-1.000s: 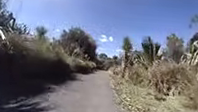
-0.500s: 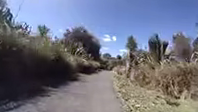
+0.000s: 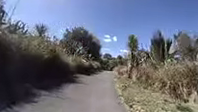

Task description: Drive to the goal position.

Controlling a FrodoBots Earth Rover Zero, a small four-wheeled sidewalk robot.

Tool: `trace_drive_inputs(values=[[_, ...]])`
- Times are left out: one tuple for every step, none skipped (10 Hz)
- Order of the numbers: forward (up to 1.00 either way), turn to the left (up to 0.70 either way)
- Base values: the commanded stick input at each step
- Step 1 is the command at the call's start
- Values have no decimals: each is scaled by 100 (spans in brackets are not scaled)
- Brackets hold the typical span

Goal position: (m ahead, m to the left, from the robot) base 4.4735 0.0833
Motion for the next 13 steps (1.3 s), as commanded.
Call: trace_drive_inputs(values=[[70,0],[70,0],[70,0],[70,0],[70,0],[70,0],[70,0],[70,0],[70,0],[70,0],[70,0],[70,0],[70,0]])
